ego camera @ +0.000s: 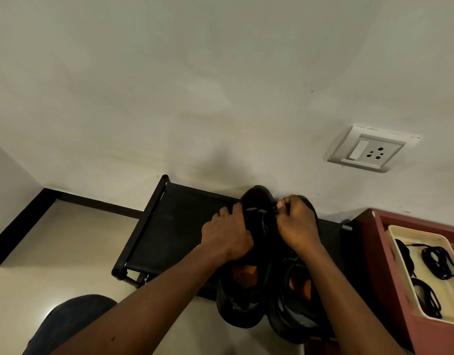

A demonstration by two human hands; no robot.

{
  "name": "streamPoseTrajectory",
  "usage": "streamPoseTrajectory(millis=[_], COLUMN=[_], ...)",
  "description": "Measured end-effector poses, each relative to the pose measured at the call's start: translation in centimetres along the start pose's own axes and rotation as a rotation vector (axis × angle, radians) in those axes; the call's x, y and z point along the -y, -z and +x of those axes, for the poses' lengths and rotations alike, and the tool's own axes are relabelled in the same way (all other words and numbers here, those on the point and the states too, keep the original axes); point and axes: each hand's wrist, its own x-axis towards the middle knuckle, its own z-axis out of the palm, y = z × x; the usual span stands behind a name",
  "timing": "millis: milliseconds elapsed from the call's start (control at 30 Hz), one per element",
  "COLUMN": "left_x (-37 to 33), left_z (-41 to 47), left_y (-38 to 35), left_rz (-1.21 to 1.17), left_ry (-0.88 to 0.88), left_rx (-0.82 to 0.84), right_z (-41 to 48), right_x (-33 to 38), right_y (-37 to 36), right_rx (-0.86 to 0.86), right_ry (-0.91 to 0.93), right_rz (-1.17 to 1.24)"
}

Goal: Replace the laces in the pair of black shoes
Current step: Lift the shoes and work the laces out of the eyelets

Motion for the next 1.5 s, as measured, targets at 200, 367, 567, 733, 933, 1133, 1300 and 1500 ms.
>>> streamPoseTrajectory(millis=[200, 367, 567, 733, 933, 1133, 1300, 1500], left_x=[0.1, 0.1, -0.2, -0.1, -0.4, -0.3, -0.6, -0.6], left_z=[0.0, -0.1, -0.4, -0.2, -0.1, -0.3, -0.3, -0.5], left_y=[0.2, 0.3, 0.2, 0.7, 0.7, 0.5, 0.2, 0.0], left_rz=[-0.056, -0.078, -0.144, -0.165, -0.149, -0.128, -0.087, -0.076], left_ry=[0.015, 0.021, 0.035, 0.05, 0.051, 0.036, 0.042, 0.02], left_rx=[0.016, 0.023, 0.039, 0.055, 0.063, 0.049, 0.031, 0.025], right_z=[-0.6, -0.3, 0.1, 0.1, -0.4, -0.1, 0.2, 1.2], right_x=[0.3, 0.6, 0.6, 0.0, -0.4, -0.7, -1.1, -1.4], right_y=[-0.7, 0.0, 1.2, 2.0, 1.0, 0.2, -0.4, 0.7], right_rx=[-0.052, -0.001, 0.026, 0.086, 0.171, 0.082, 0.015, -0.116], right_ry=[0.025, 0.005, -0.212, -0.024, 0.059, 0.018, 0.007, -0.148], right_rz=[0.183, 0.318, 0.683, 0.263, -0.037, 0.016, -0.02, 0.277])
